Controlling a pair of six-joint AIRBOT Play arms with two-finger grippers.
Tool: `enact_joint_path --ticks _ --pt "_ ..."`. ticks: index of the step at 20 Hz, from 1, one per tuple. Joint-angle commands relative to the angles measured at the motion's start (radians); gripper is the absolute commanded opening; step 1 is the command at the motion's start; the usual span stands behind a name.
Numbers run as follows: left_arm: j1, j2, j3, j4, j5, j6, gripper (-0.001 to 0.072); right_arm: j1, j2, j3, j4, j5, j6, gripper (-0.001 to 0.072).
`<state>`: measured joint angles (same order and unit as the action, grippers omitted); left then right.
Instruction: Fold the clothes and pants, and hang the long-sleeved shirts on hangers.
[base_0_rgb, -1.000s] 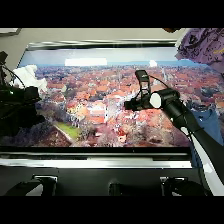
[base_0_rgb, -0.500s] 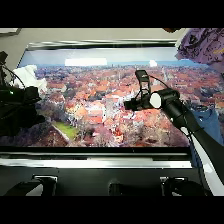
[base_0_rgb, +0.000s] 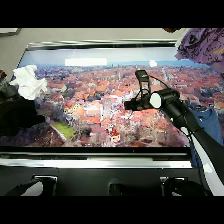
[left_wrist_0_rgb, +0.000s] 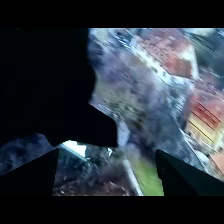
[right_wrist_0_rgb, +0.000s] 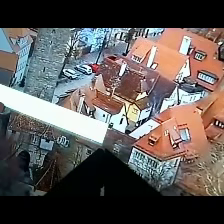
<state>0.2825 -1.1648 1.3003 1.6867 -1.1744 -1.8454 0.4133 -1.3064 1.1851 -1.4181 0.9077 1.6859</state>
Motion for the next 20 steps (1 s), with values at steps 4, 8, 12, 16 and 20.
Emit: enact_joint_path --ticks 4,8,12,16,20 --pt "0.282 -0.243 -0.077 0.014 0.284 -0.071 0.0720 0.001 -0.001 0.001 0.000 0.016 0.000 0.0088" --pt "0.315 -0.396 -0.077 -0.042 0.396 -0.071 0.0720 0.001 -0.001 0.001 0.000 0.034 0.000 0.0151" --pt "0.314 -0.486 -0.077 -0.053 0.473 -0.071 0.0720 0.001 -0.001 0.001 0.000 0.049 0.000 0.0151" --pt "0.314 -0.467 -0.076 -0.138 0.400 -0.034 0.0024 0.001 -0.001 0.001 0.000 0.064 0.000 0.0150" --pt "0.251 -0.352 -0.077 -0.336 0.201 0.063 0.0021 0.001 0.000 0.001 0.002 0.093 0.001 0.0150"
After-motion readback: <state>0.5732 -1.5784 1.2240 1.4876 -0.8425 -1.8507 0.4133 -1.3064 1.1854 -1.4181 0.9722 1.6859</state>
